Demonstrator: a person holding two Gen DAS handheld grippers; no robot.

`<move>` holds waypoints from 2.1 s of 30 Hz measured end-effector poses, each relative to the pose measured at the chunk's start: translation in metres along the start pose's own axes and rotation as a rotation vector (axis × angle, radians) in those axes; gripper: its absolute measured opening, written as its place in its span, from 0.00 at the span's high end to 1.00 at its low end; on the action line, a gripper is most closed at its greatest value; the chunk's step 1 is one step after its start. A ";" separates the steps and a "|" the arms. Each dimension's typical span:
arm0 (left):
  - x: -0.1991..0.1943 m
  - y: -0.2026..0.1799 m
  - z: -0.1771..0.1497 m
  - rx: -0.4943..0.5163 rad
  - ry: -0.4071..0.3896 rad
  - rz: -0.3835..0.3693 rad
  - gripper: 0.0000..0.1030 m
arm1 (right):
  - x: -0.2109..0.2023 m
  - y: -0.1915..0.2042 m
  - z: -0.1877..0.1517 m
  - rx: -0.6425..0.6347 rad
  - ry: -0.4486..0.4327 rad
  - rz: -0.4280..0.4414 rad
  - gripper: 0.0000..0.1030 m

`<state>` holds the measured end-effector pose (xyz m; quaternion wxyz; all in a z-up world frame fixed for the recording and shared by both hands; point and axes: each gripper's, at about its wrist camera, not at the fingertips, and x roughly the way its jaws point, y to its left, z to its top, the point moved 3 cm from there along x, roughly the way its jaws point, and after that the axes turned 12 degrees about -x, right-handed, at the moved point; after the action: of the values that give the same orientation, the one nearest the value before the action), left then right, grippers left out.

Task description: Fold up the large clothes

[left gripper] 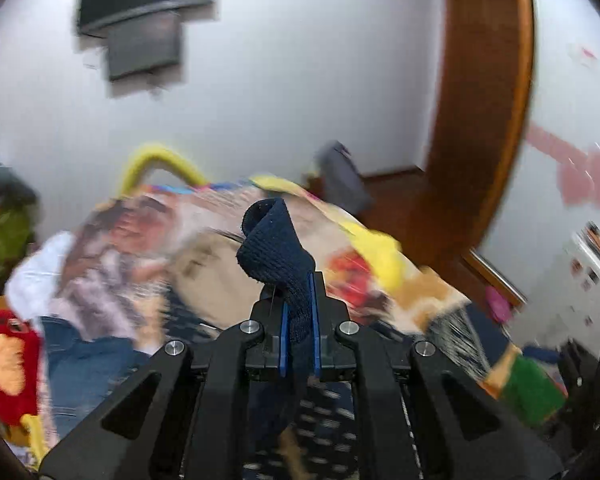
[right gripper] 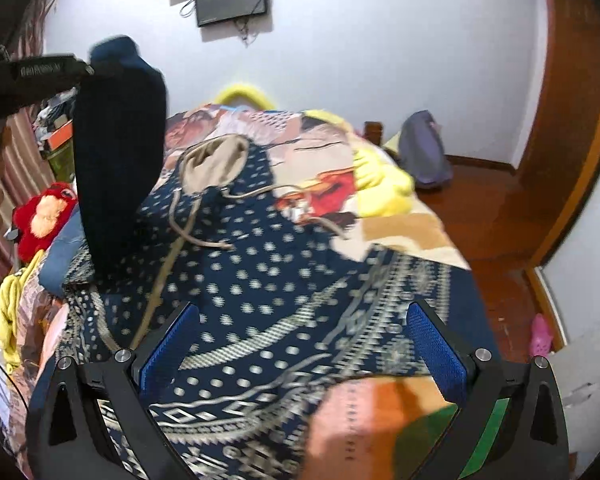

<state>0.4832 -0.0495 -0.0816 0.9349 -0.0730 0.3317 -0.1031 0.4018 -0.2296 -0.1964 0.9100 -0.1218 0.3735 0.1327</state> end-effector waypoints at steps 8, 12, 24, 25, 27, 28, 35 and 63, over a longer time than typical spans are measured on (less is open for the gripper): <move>0.097 -0.052 -0.102 0.087 0.310 -0.052 0.93 | -0.008 -0.047 -0.028 0.064 0.038 -0.061 0.00; 0.125 -0.062 -0.133 0.051 0.408 -0.081 0.93 | -0.004 -0.057 -0.044 0.080 0.070 -0.080 0.00; 0.093 -0.082 -0.133 0.048 0.420 -0.184 0.48 | 0.000 -0.073 -0.076 0.149 0.133 -0.094 0.00; 0.086 -0.078 -0.127 0.048 0.394 -0.178 0.42 | -0.001 -0.075 -0.076 0.152 0.133 -0.097 0.00; 0.068 -0.065 -0.112 0.043 0.334 -0.148 0.39 | -0.005 -0.078 -0.077 0.158 0.130 -0.103 0.00; 0.062 -0.058 -0.107 0.044 0.315 -0.128 0.37 | -0.007 -0.080 -0.077 0.163 0.126 -0.103 0.00; 0.039 0.027 -0.099 0.066 0.182 0.128 0.14 | 0.000 -0.109 -0.078 0.239 0.143 -0.088 0.00; 0.097 0.143 -0.174 -0.105 0.317 0.253 0.10 | 0.106 -0.194 -0.100 0.601 0.174 -0.103 0.91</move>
<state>0.4669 0.0540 -0.3029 0.8714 -0.0625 0.4861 0.0225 0.4737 -0.4274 -0.3173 0.8754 0.1229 0.4658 -0.0408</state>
